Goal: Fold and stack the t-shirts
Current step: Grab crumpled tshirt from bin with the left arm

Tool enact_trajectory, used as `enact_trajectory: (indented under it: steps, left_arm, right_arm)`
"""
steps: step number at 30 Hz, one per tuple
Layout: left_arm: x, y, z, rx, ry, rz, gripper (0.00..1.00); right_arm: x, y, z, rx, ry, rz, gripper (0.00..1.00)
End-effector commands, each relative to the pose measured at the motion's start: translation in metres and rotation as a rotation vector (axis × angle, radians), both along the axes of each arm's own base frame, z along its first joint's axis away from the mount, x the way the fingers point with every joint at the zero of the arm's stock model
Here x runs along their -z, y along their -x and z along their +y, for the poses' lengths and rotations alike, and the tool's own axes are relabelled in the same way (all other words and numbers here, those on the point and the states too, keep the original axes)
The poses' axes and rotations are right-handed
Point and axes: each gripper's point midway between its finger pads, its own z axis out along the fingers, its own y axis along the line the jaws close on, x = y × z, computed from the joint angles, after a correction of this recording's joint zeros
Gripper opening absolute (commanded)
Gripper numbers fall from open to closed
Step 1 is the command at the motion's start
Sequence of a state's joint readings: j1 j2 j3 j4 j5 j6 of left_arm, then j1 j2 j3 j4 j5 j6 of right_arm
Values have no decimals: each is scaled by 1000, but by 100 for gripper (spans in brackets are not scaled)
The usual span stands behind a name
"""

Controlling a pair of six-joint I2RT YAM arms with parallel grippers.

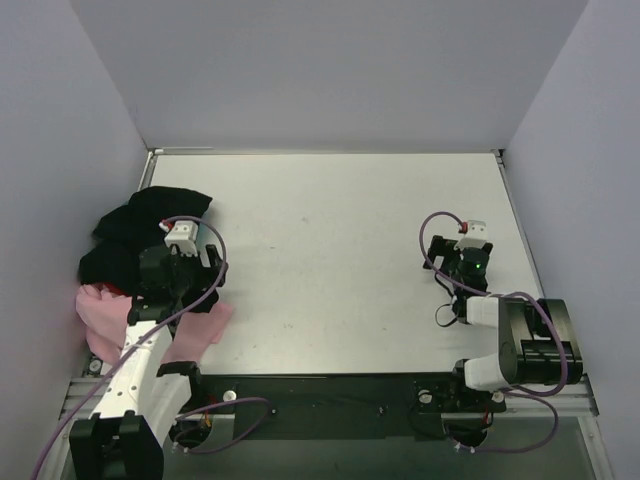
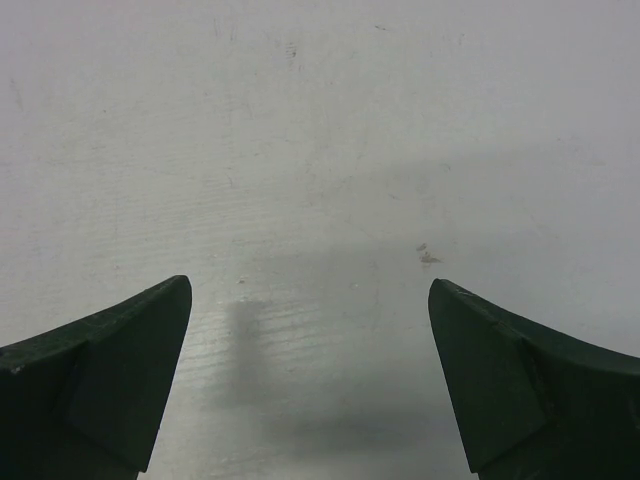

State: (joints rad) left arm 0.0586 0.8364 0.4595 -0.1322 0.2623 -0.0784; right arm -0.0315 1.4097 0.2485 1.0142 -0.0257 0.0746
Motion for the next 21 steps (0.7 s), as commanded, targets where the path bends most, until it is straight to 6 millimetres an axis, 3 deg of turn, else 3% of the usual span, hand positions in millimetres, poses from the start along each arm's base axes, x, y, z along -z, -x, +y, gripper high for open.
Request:
enact_trajectory:
  steps: [1, 2, 4, 5, 6, 7, 8, 9, 10, 11, 12, 13, 14, 15, 16, 17, 18, 19, 20, 21]
  left_arm:
    - [-37, -20, 4, -70, 60, -169, 97]
    - [-45, -23, 7, -95, 72, -189, 97]
    - [-68, -29, 5, -88, 101, -269, 97]
    - [-76, -30, 3, -71, 102, -289, 97]
    - [-94, -29, -9, 37, 76, -332, 97]
    - [-99, -26, -17, 106, 60, -340, 97]
    - [-116, -25, -26, 200, 17, -383, 97]
    - [-111, -21, -31, 237, 10, -344, 97]
    - [-125, -24, -27, 249, -45, -360, 97]
    - [-113, -26, -23, 238, -56, -287, 97]
    - [-134, -35, -8, 185, -130, -303, 97]
    - [-112, -40, 0, 172, -150, -187, 97]
    - [-137, -49, 13, 160, -249, -205, 97]
    - [-114, -52, 21, 162, -280, -70, 97]
    - [-138, -64, 32, 172, -343, -90, 96]
    - [-112, -62, 40, 182, -358, 51, 95]
    - [-134, -74, 54, 154, -394, 40, 89]
    - [-109, -76, 66, 144, -395, 171, 87]
    - [-125, -82, 84, 99, -416, 173, 80]
    - [-120, -88, 103, 37, -447, 249, 79]
  right_arm:
    - [-38, -11, -3, 0, -58, -91, 100]
    - [-38, -10, -14, 38, -80, -39, 100]
    - [-62, -11, -23, 78, -149, -79, 100]
    - [-79, -12, -18, 51, -211, -129, 100]
    - [-94, -14, -19, 44, -226, -175, 100]
    - [-112, -14, -11, 8, -250, -220, 100]
    - [-128, -15, -8, -15, -258, -248, 100]
    - [-144, -14, 4, -80, -283, -277, 100]
    - [-163, -17, 9, -107, -297, -300, 100]
    - [-185, -19, 20, -164, -335, -315, 100]
    - [-197, -21, 25, -187, -351, -320, 100]
    - [-212, -22, 37, -250, -383, -303, 100]
    - [-223, -23, 43, -284, -396, -302, 100]
    - [-237, -24, 58, -348, -423, -278, 100]
    - [-241, -23, 70, -400, -433, -257, 100]
    - [-252, -20, 94, -521, -419, -231, 100]
    - [-253, -17, 109, -573, -409, -205, 100]
    - [-256, -13, 128, -641, -338, -173, 100]
    - [-250, -14, 138, -672, -247, -152, 100]
    - [-254, -4, 162, -737, -217, -117, 100]
